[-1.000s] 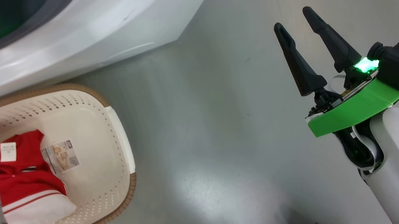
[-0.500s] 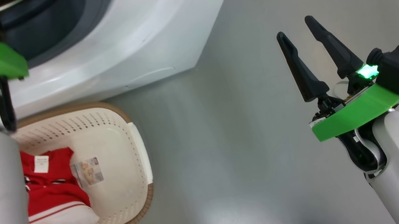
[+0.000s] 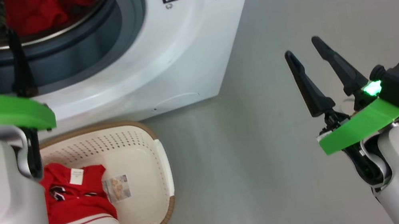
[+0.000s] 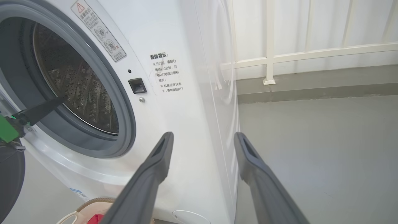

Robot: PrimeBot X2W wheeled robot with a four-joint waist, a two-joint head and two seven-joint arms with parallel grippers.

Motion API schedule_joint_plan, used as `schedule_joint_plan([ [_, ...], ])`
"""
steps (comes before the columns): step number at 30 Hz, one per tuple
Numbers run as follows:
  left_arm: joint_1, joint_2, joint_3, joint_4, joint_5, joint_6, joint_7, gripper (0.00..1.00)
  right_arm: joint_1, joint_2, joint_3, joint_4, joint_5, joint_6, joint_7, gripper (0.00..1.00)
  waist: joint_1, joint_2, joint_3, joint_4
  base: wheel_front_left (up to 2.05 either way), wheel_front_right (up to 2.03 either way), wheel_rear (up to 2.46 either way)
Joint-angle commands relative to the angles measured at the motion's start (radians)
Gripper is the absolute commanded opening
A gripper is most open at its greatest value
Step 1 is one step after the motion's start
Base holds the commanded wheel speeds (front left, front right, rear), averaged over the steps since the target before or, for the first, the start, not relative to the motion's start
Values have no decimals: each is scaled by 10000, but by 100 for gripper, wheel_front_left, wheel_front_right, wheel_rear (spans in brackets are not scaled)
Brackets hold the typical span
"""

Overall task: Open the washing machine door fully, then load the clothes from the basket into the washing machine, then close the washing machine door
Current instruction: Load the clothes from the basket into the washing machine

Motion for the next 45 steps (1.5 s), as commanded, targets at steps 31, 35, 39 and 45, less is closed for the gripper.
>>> schedule_joint_plan([
  [31,5567,-281,566,-3885,-272,-246,-42,100,1801,-283,-68,147,190,16,-48,100,0,0,-2883,1536,0,0,0],
  [35,6268,-319,760,-4366,-367,-241,-42,100,1988,-287,-98,140,198,16,-48,100,0,0,-3078,1572,0,0,0],
  [39,6784,-367,876,-4782,-394,-223,-42,100,2075,-286,-122,183,168,16,-48,100,0,0,-3175,1581,0,0,0],
  [45,7416,-460,988,-5336,-522,-176,-42,100,2193,-326,-251,194,99,16,-48,100,0,0,-3249,1613,0,0,0],
])
